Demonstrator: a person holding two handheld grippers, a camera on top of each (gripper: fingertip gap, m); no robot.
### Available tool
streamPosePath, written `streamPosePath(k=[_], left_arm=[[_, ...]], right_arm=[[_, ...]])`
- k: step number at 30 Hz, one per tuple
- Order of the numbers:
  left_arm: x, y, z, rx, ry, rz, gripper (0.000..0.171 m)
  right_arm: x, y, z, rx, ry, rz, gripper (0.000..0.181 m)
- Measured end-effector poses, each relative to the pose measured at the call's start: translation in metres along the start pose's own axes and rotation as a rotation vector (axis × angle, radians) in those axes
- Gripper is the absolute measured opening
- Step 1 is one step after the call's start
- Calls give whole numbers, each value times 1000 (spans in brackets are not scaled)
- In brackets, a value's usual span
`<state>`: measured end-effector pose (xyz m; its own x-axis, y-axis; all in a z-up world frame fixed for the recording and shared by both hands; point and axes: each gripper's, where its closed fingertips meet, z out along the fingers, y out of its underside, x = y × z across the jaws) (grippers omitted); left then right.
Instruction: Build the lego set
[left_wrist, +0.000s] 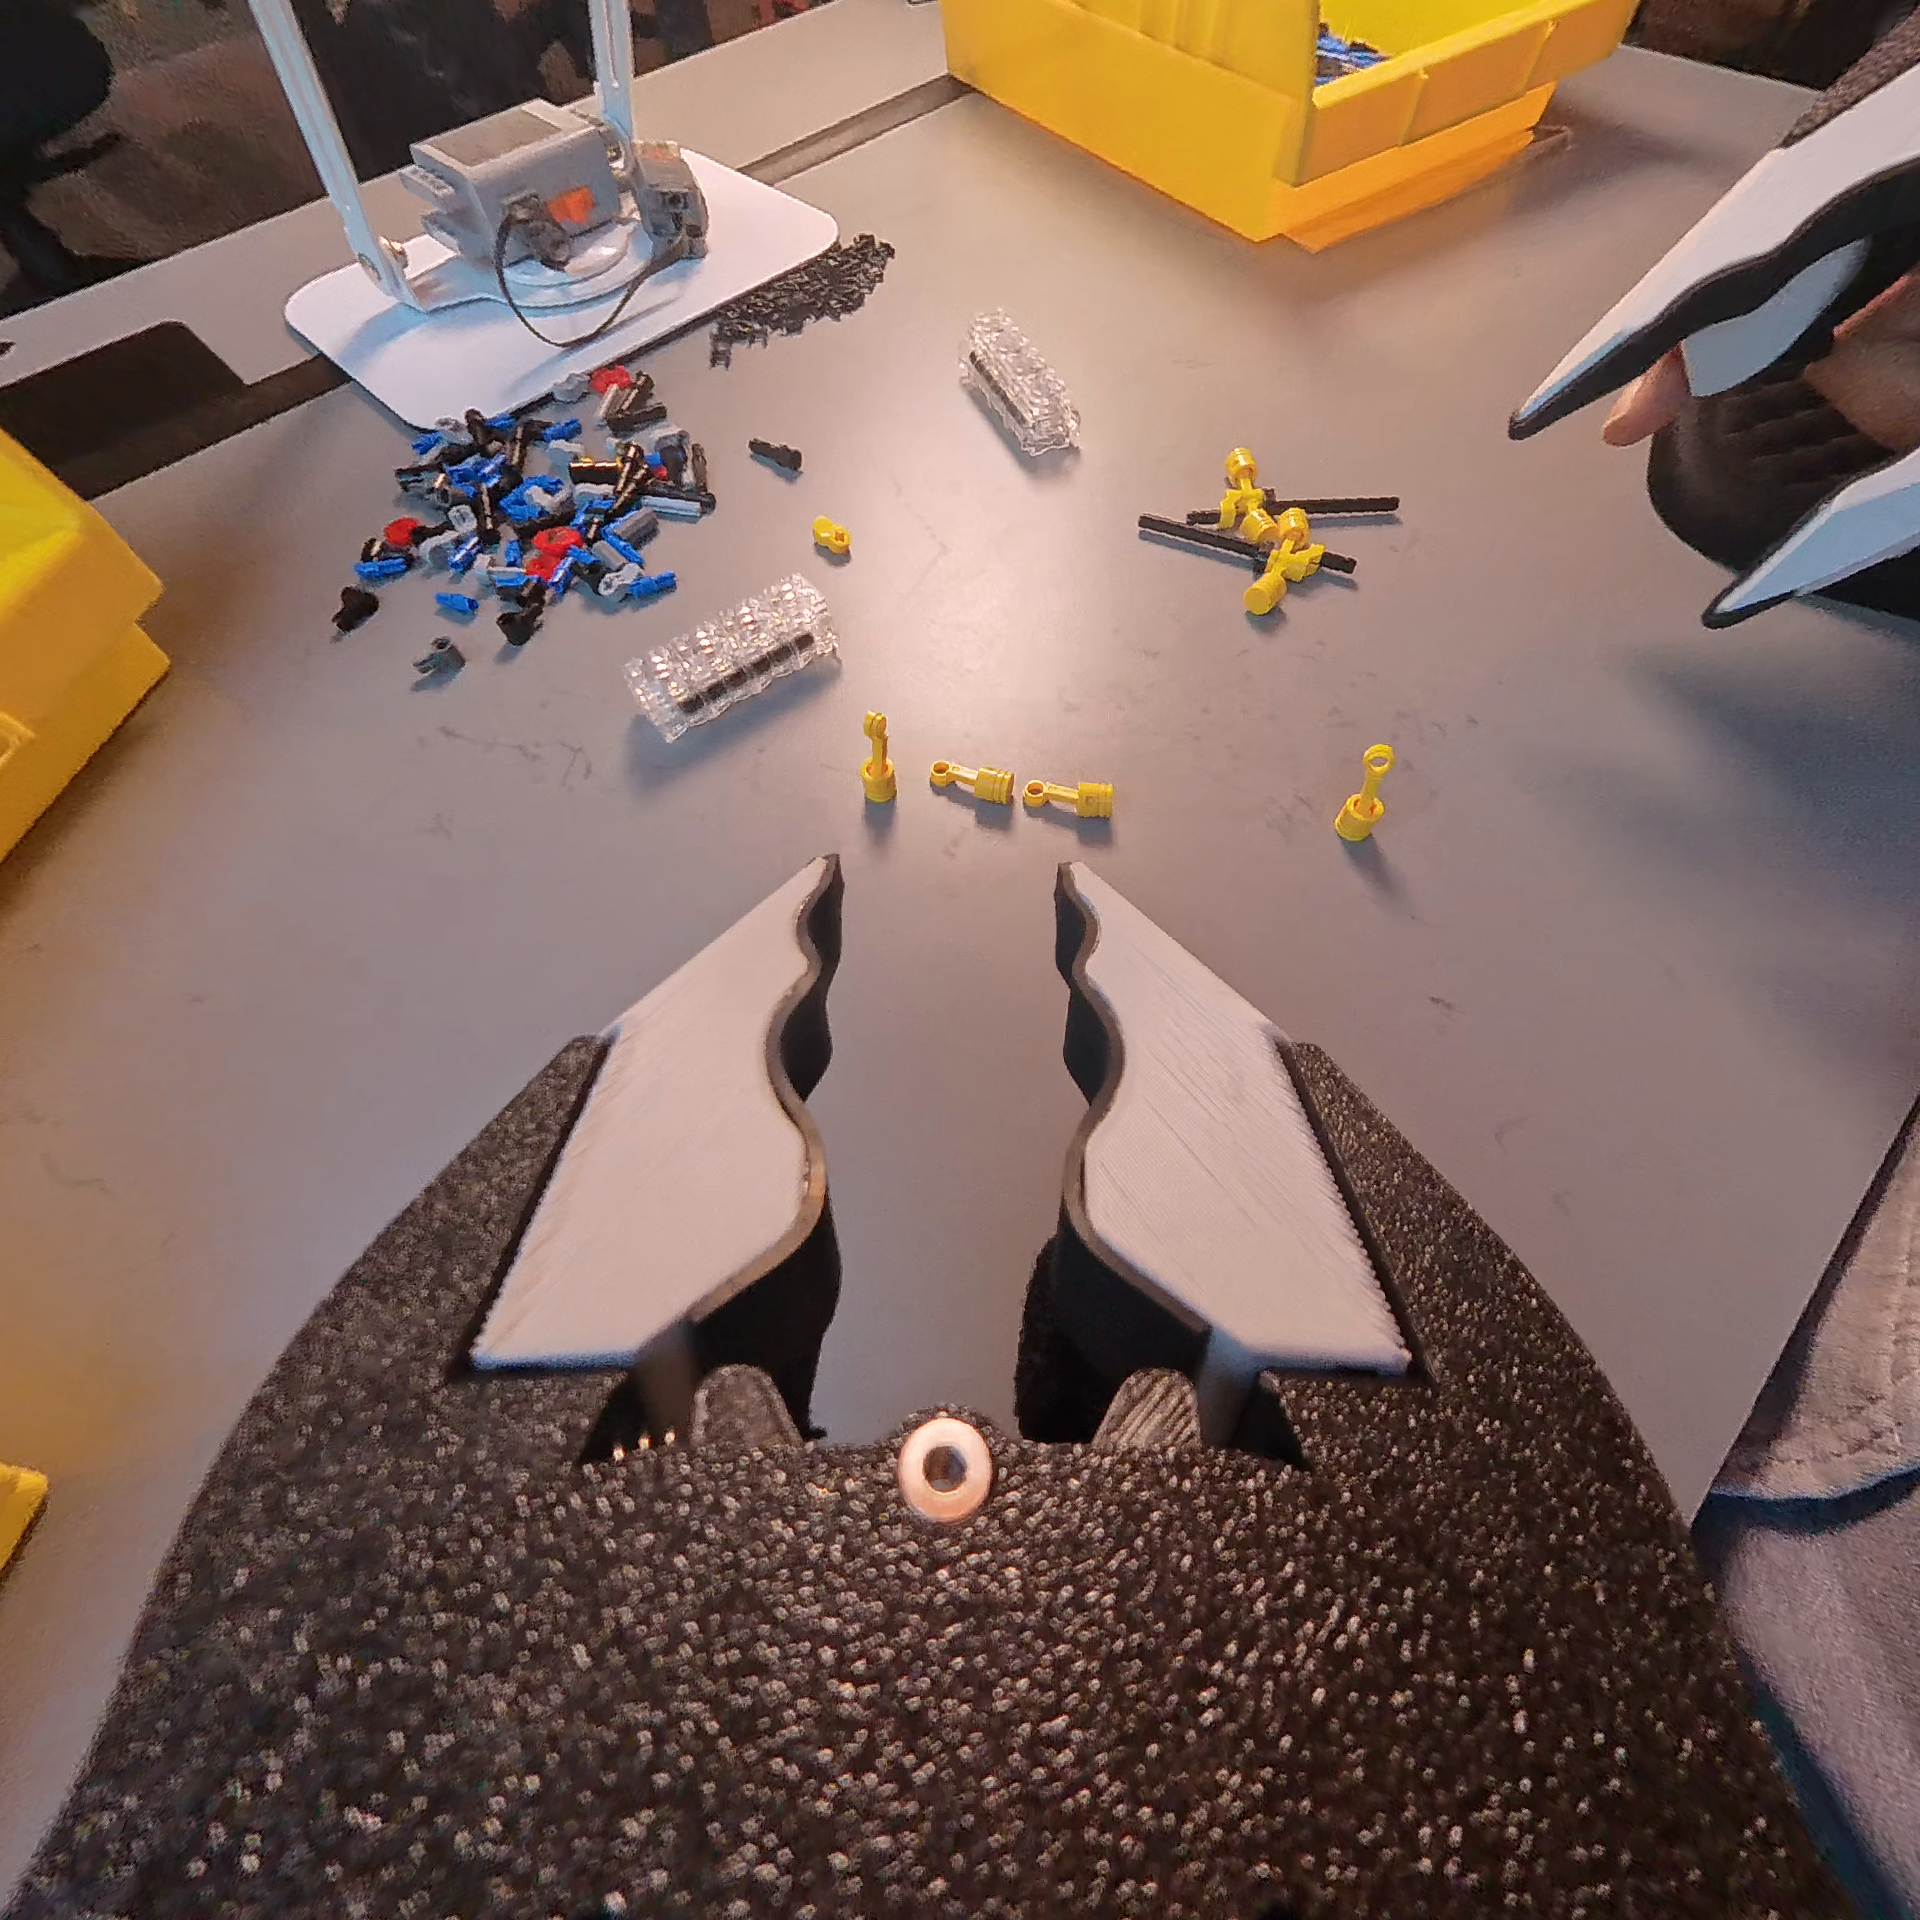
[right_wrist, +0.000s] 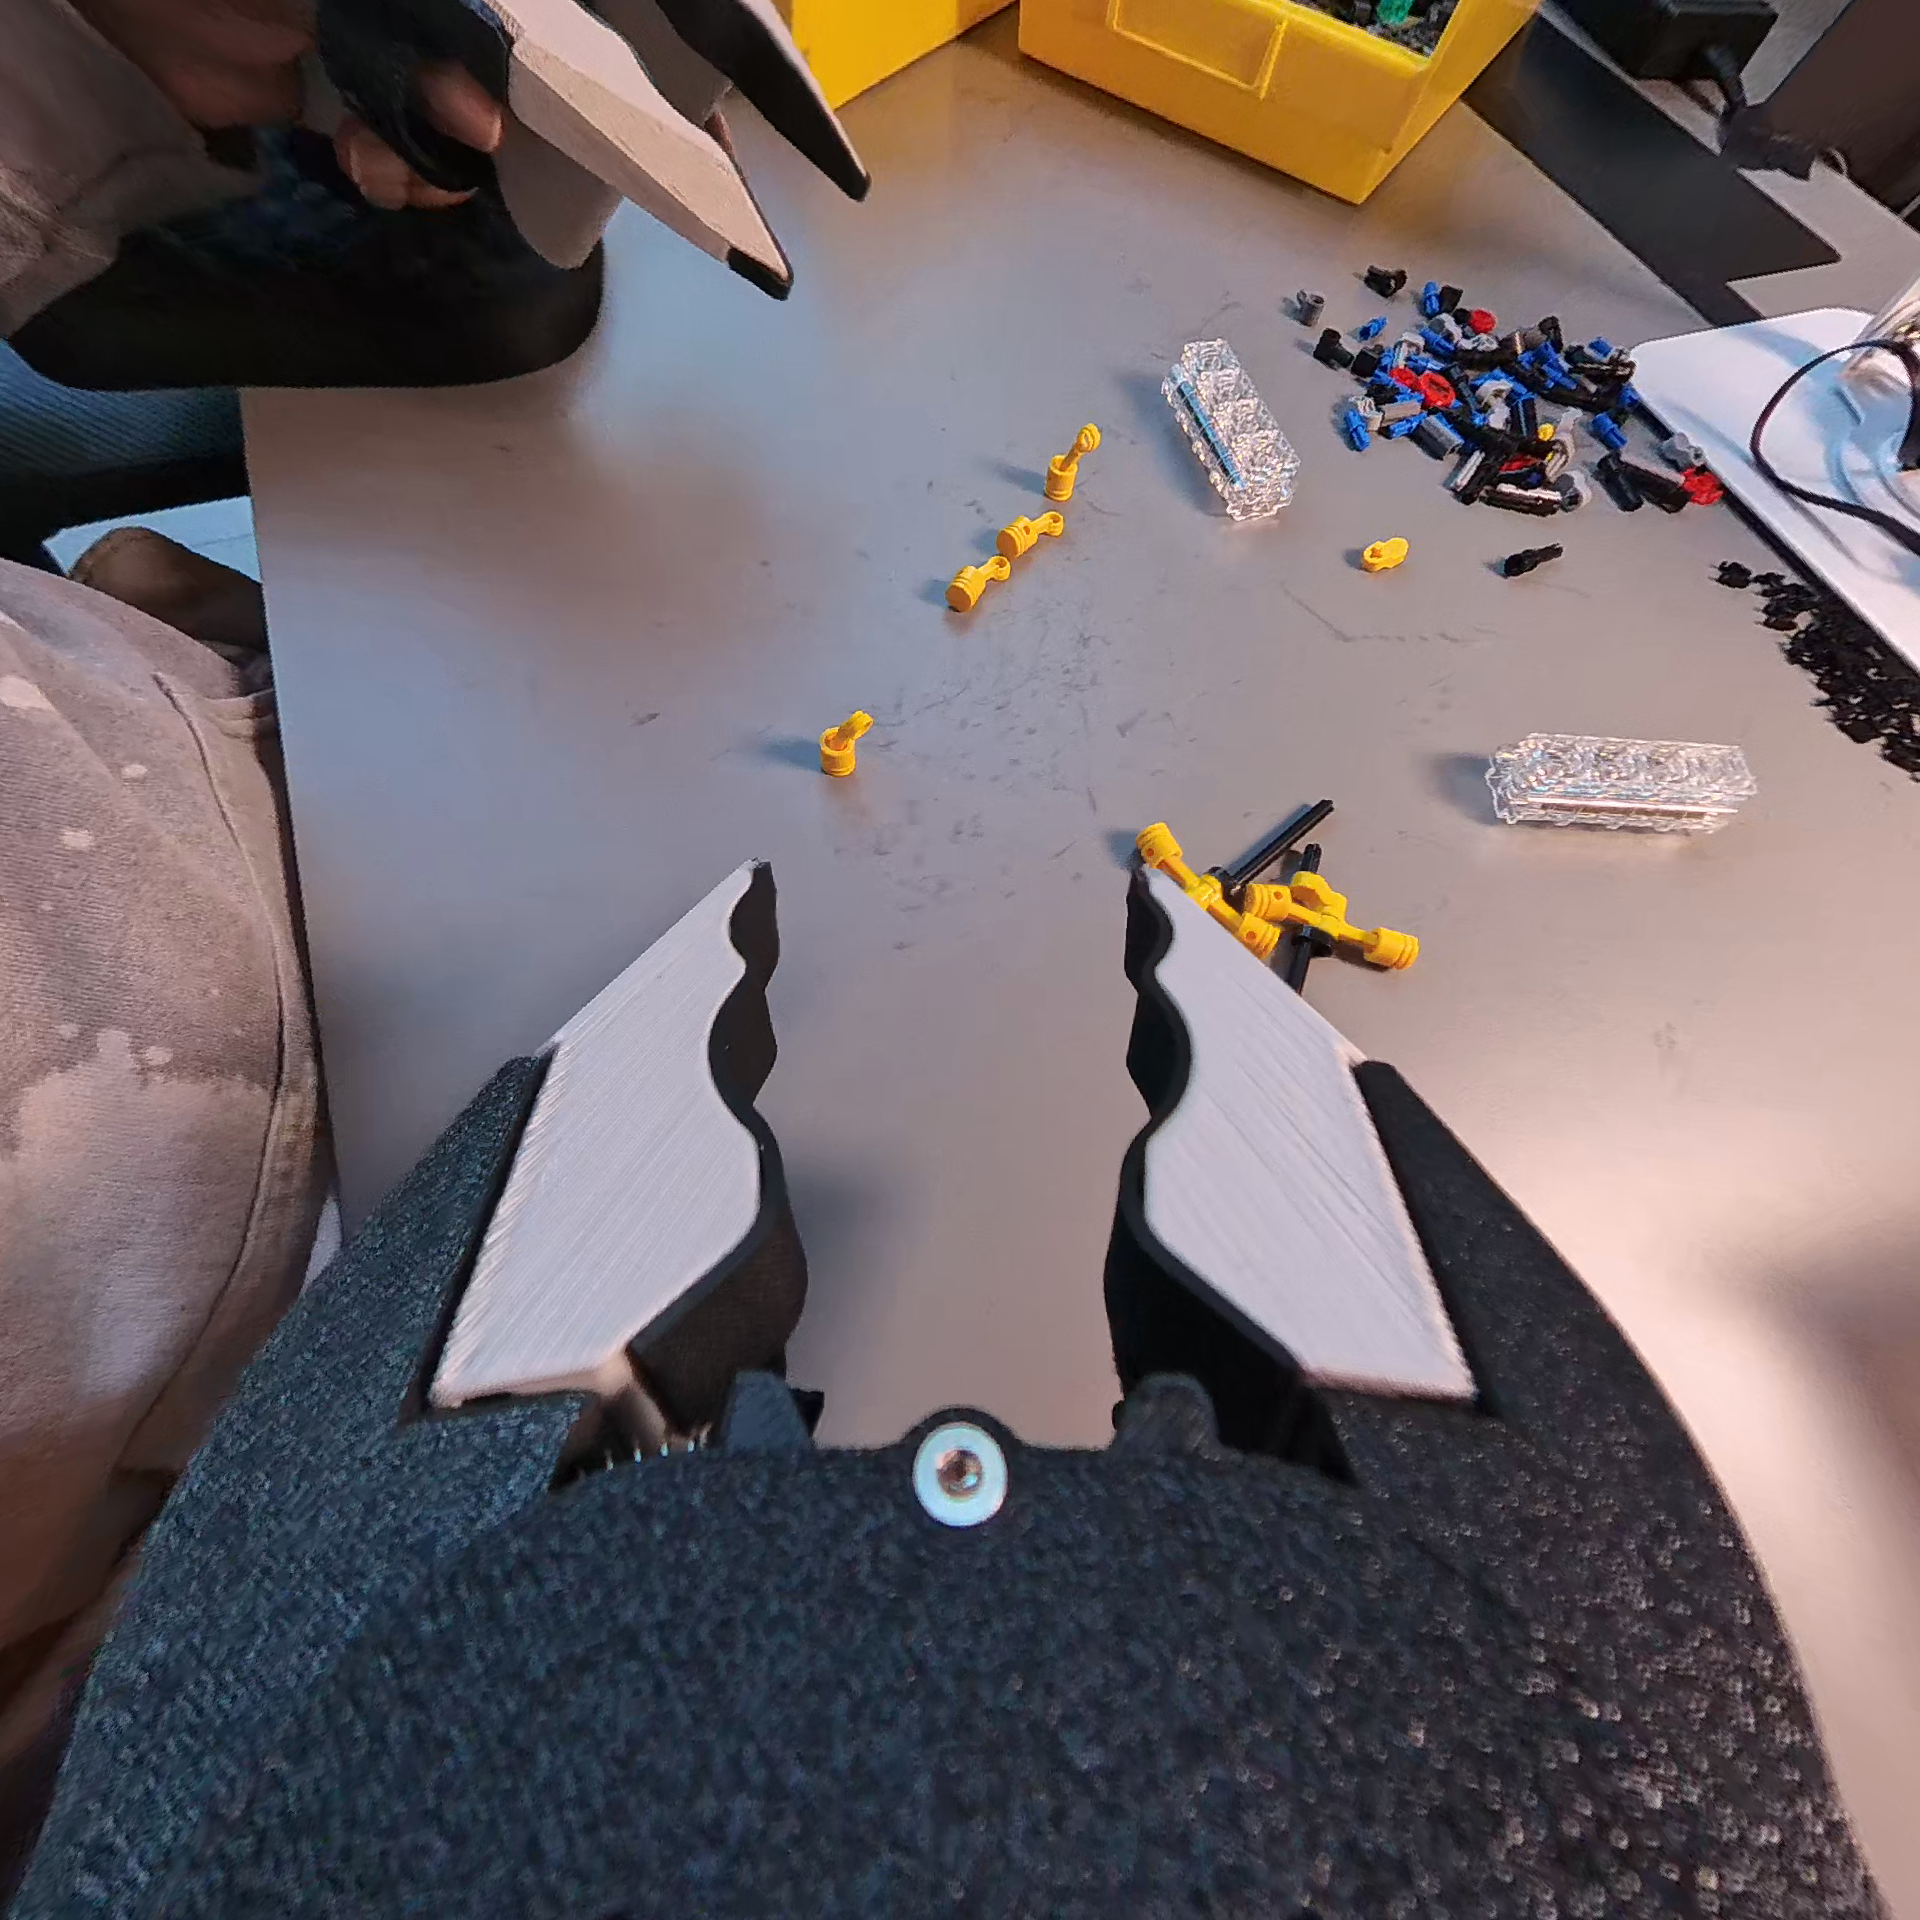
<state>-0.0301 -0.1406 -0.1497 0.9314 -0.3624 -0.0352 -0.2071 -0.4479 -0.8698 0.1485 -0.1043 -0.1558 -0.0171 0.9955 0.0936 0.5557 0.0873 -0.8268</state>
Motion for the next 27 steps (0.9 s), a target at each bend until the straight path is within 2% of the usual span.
streamPosePath(k=[8, 14, 17, 19, 20, 22, 27], left_arm=[[4, -10, 35, -56, 169, 88, 41], [-14, -5, 64, -160, 226, 154, 43], [-17, -2, 72, -169, 273, 161, 36], [-20, 0, 74, -169, 265, 157, 29], [-20, 2, 75, -172, 265, 155, 28], [-22, 6, 77, -179, 259, 152, 26], [-20, 7, 86, -199, 288, 148, 19]], right_arm=[[-14, -9, 30, -74, -98, -107, 37], [-27, -10, 58, -160, -202, -230, 32], [-28, -5, 71, -198, -252, -250, 28], [-31, 2, 75, -230, -299, -260, 14], [-31, 1, 76, -221, -305, -268, 7], [-33, -3, 74, -186, -342, -246, 6], [3, -15, 69, -132, -275, -207, 7]])
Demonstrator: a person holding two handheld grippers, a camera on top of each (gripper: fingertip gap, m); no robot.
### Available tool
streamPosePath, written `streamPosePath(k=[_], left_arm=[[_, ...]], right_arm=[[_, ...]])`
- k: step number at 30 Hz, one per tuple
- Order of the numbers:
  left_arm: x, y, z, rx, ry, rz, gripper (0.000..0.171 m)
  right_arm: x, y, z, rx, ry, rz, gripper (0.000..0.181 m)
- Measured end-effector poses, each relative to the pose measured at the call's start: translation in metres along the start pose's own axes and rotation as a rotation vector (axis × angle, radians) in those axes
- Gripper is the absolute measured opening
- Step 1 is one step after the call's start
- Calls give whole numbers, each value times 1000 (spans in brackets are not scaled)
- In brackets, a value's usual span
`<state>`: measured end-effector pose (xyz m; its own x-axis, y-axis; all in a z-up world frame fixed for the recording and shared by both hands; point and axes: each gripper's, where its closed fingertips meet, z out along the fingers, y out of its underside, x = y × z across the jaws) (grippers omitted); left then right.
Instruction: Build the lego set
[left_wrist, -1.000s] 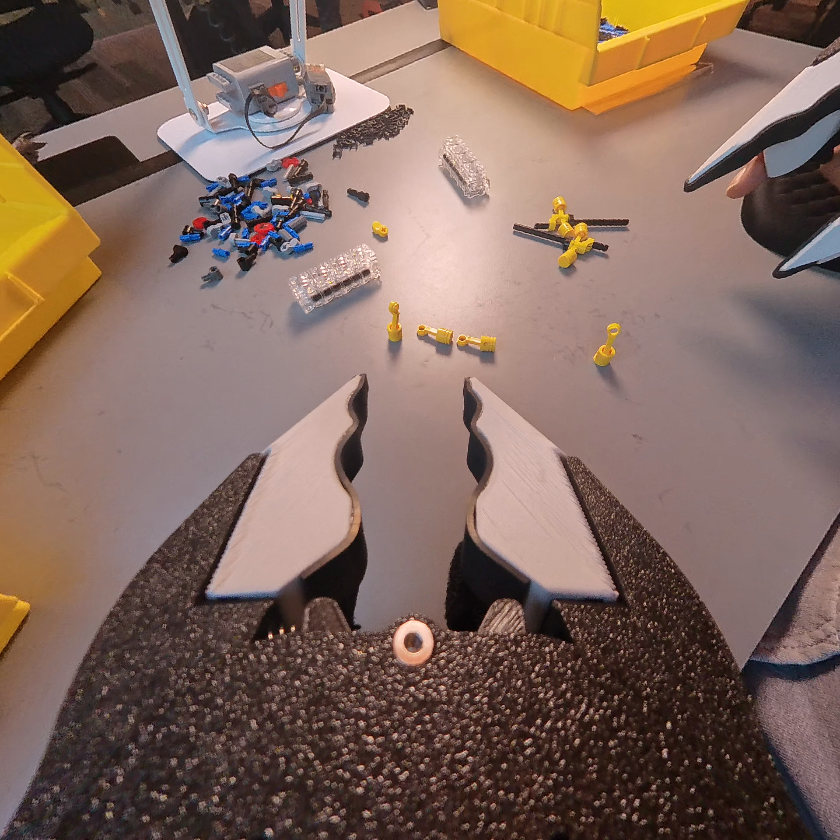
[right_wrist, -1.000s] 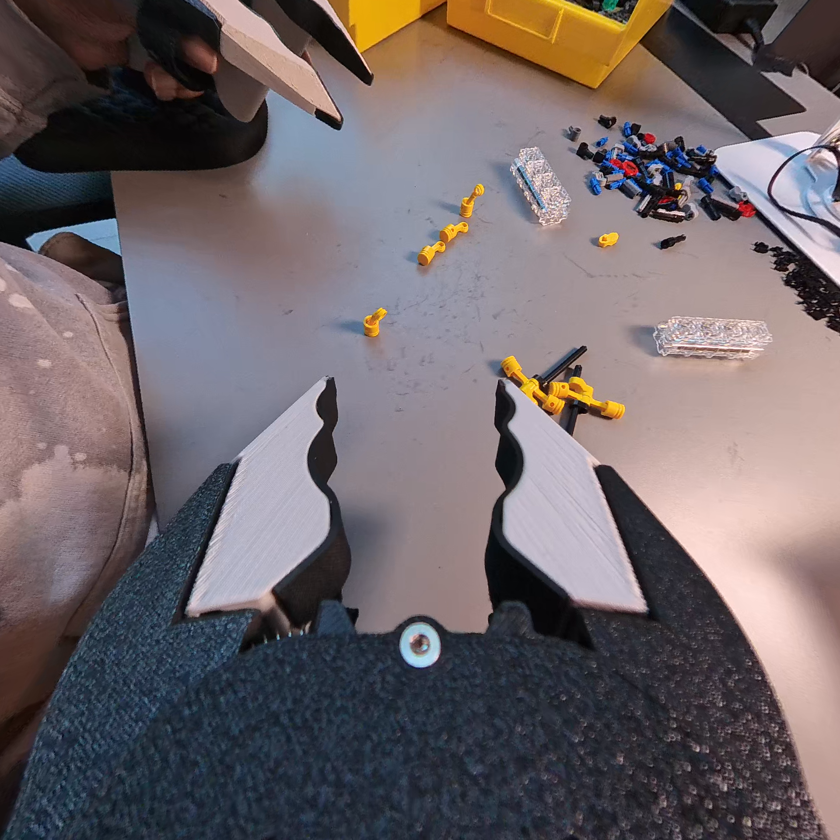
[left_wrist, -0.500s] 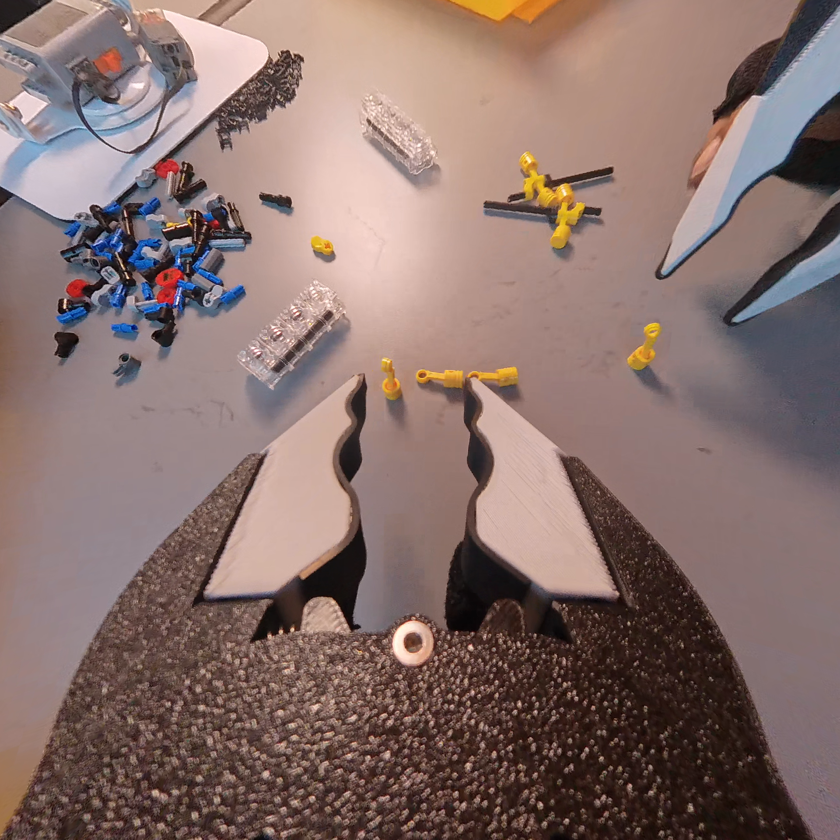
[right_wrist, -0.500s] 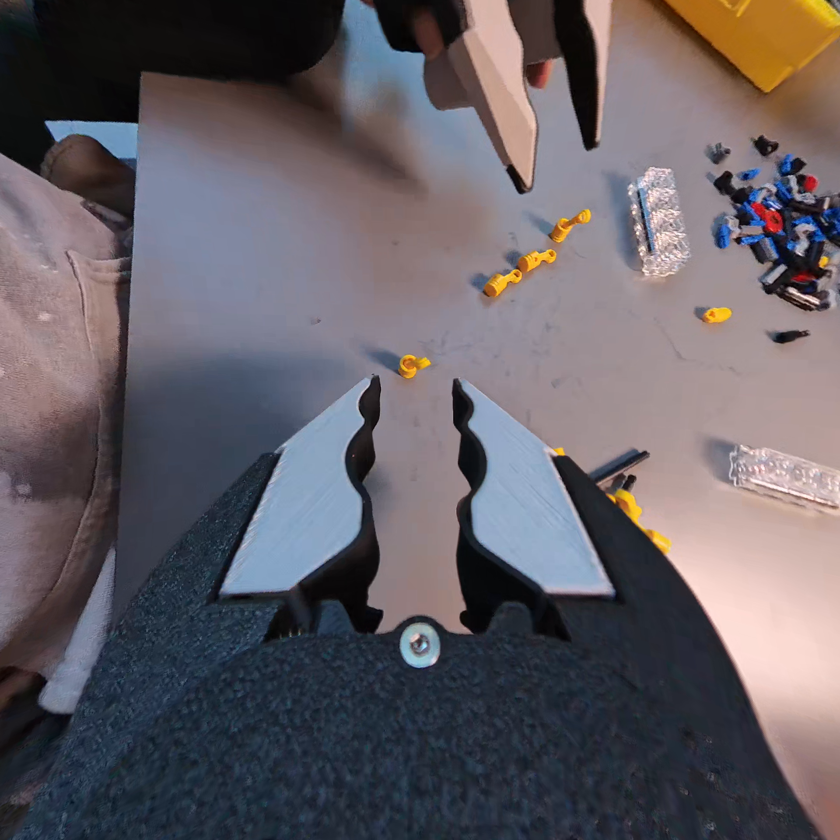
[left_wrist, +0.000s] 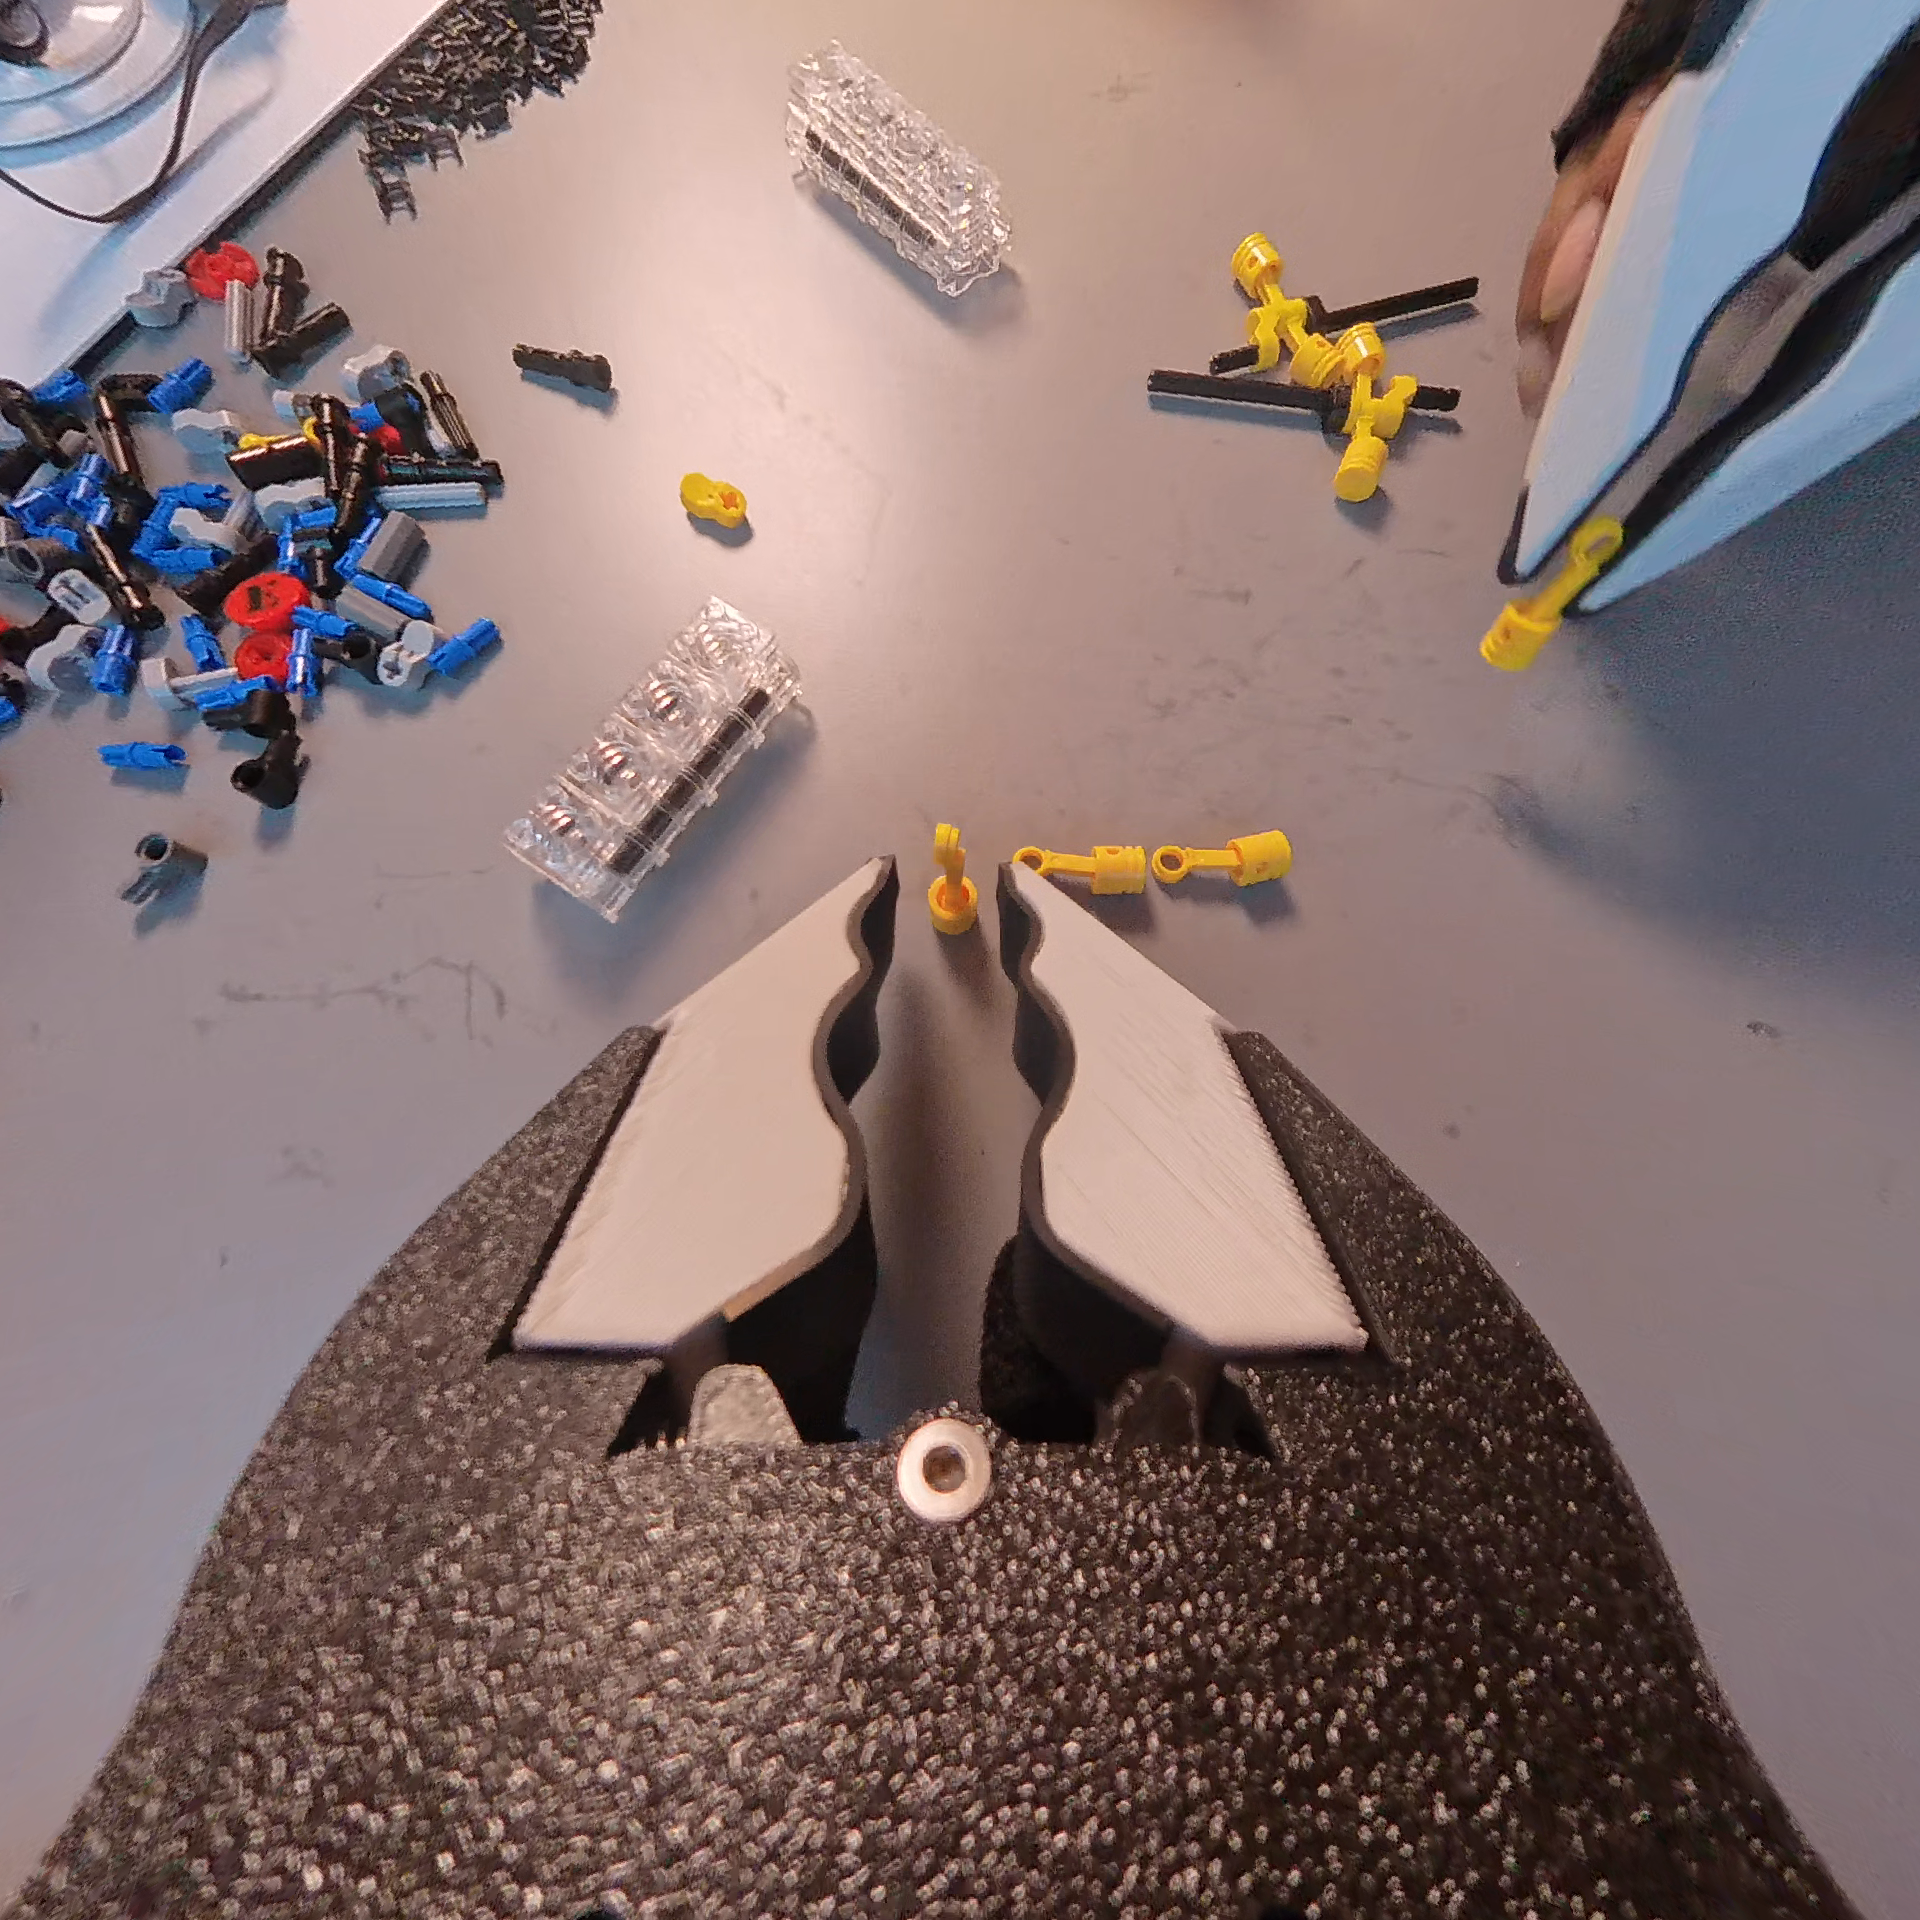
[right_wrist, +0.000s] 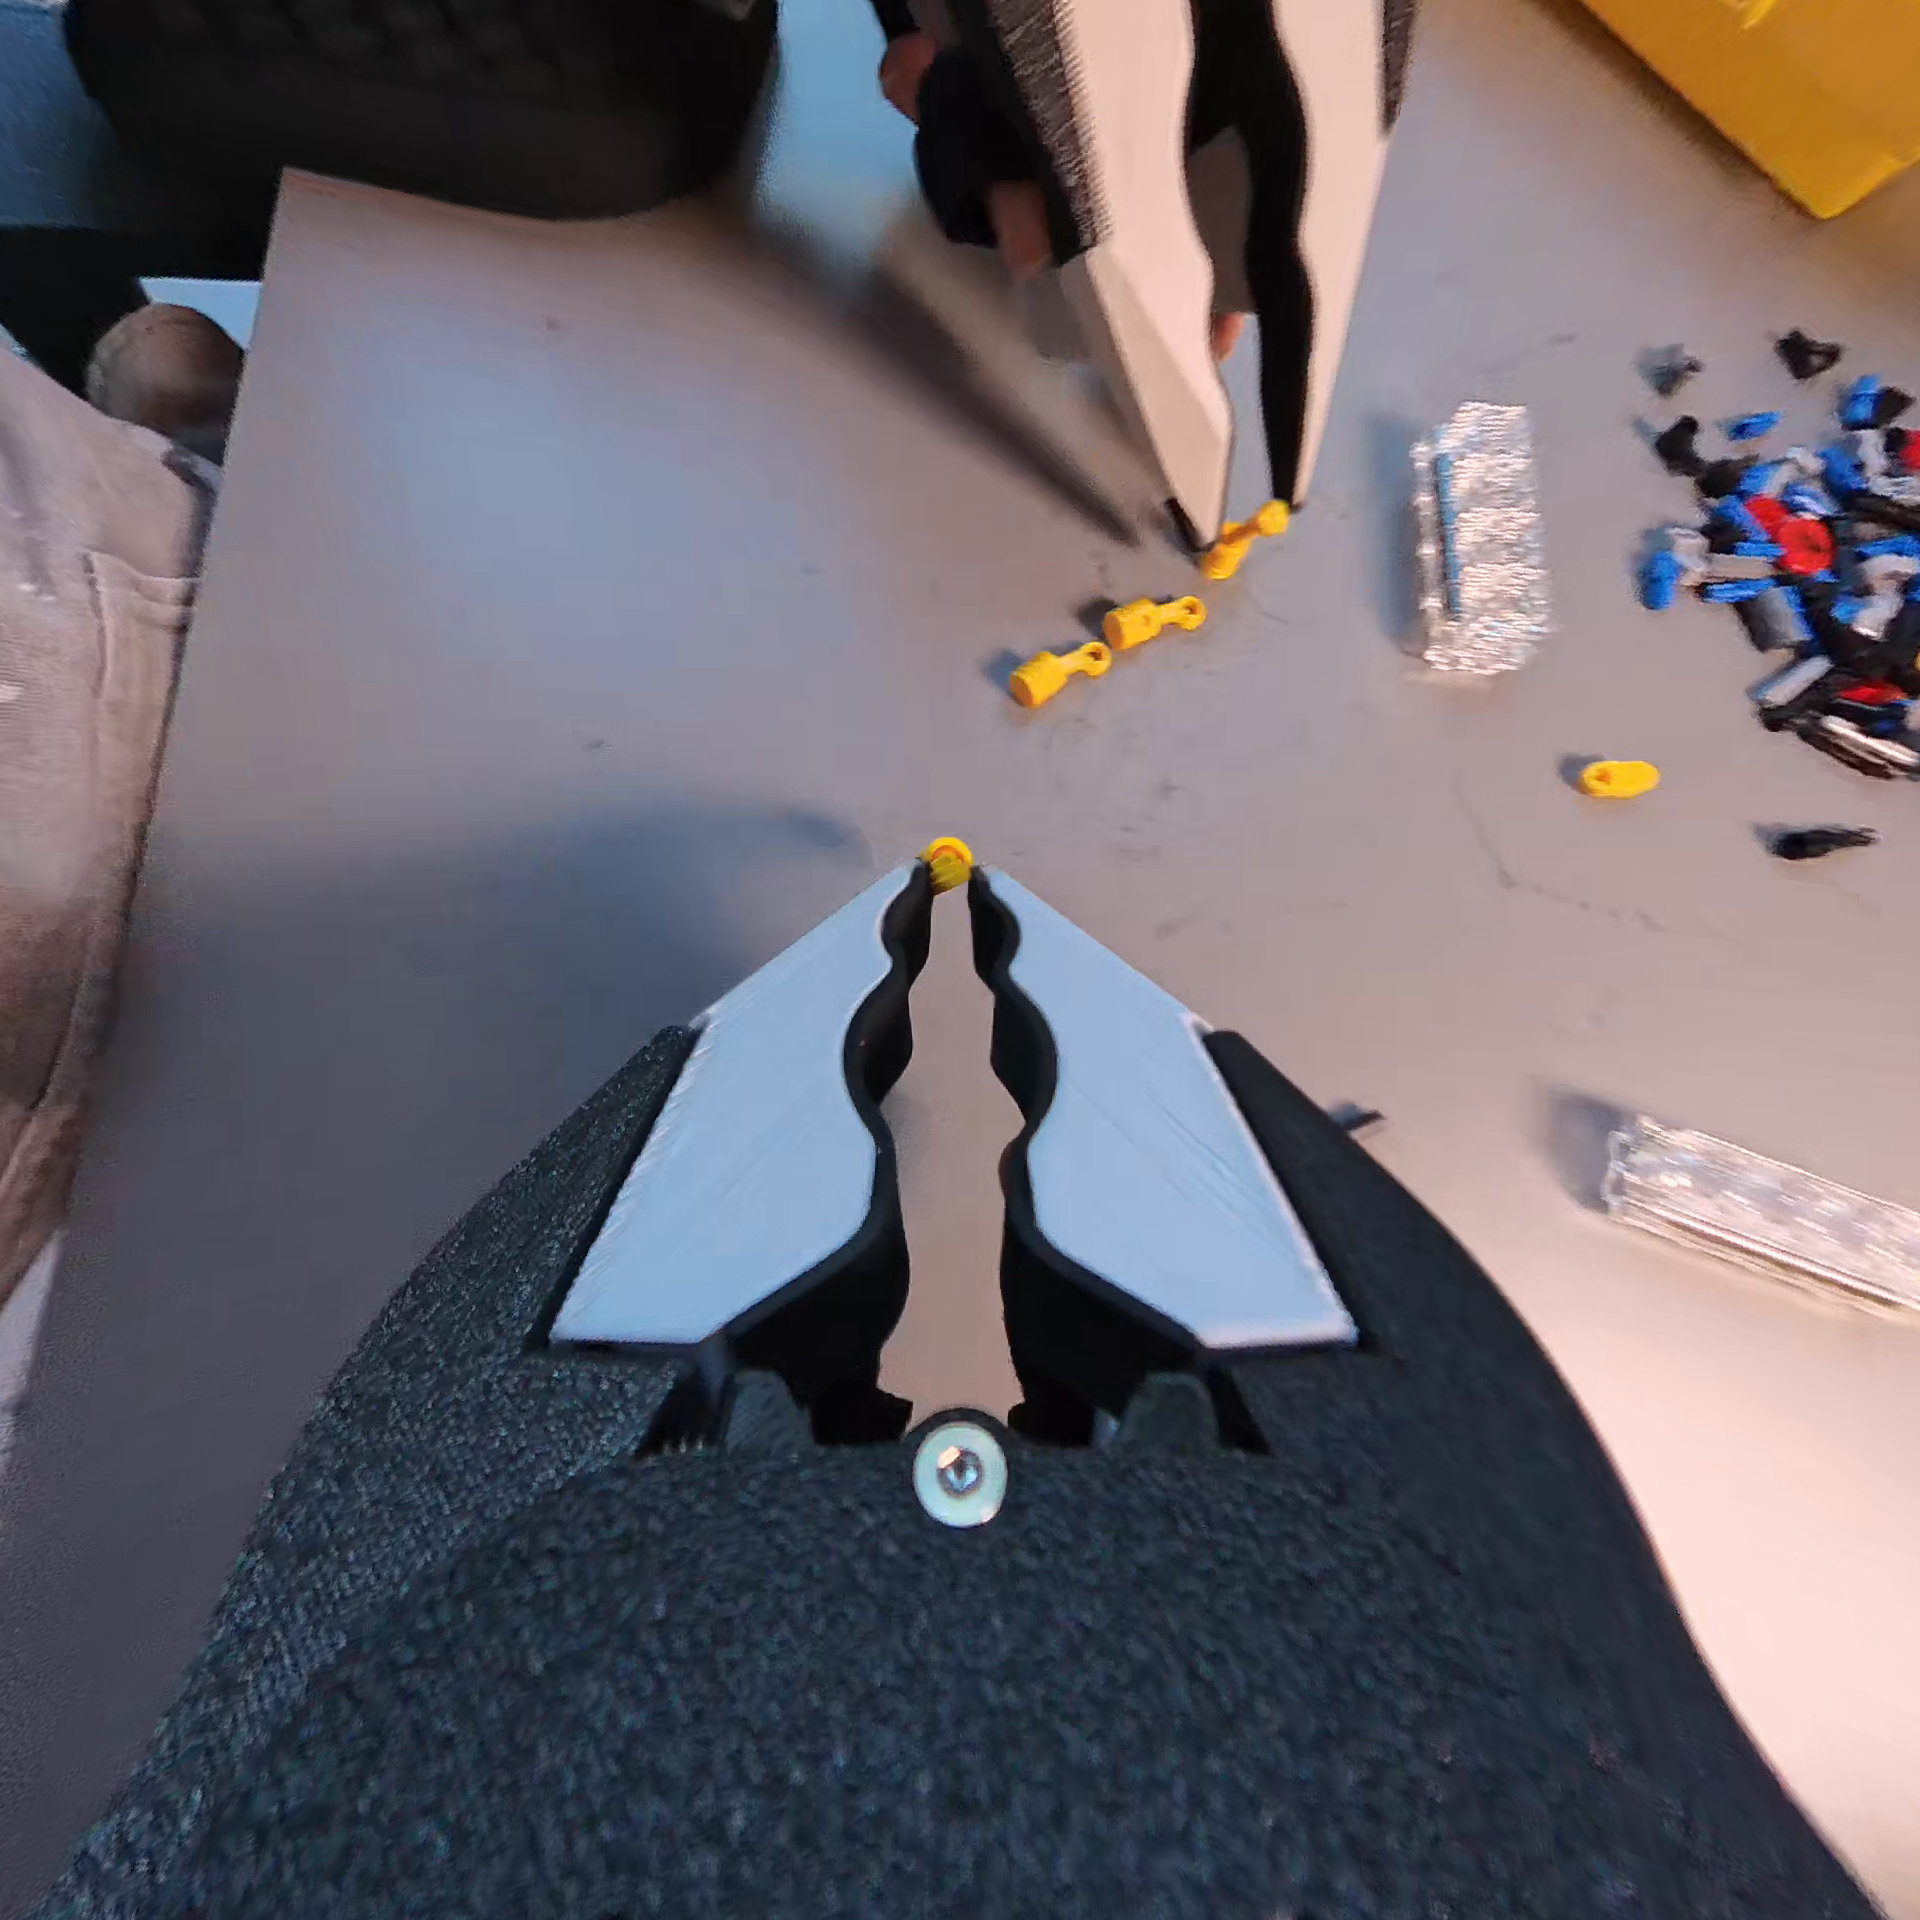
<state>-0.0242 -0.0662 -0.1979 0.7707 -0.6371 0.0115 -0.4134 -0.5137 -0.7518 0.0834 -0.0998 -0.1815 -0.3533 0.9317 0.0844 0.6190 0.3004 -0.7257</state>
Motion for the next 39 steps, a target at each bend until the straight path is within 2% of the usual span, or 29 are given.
streamPosePath(k=[2, 6, 12, 17, 20, 24, 30, 35, 39], left_arm=[[-2, 0, 6, -15, 3, 7, 5], [-12, -10, 15, -8, -6, -32, 5], [-16, -32, 30, 21, 17, -46, 5], [-11, -30, 41, 4, 5, -10, 5], [-13, -30, 35, 21, -24, 1, 6], [-11, -24, 28, 36, -6, -29, 6], [-17, -16, 19, 35, -41, -25, 6], [-12, -24, 20, 71, -17, -17, 16], [-8, -28, 33, 40, -10, 54, 14]], right_arm=[[19, -1, -6, 19, 36, 10, 7], [51, -1, -5, 28, 82, 27, 7], [47, 9, 19, -59, 71, -47, 7], [52, 13, 21, -75, 107, -48, 10], [55, 10, 10, -13, 95, -4, 22], [75, 9, -22, 98, 143, 82, 25], [107, 37, -58, 135, 270, 172, 26], [116, 39, -62, 172, 291, 211, 26], [101, 51, -51, 82, 214, 188, 28]])
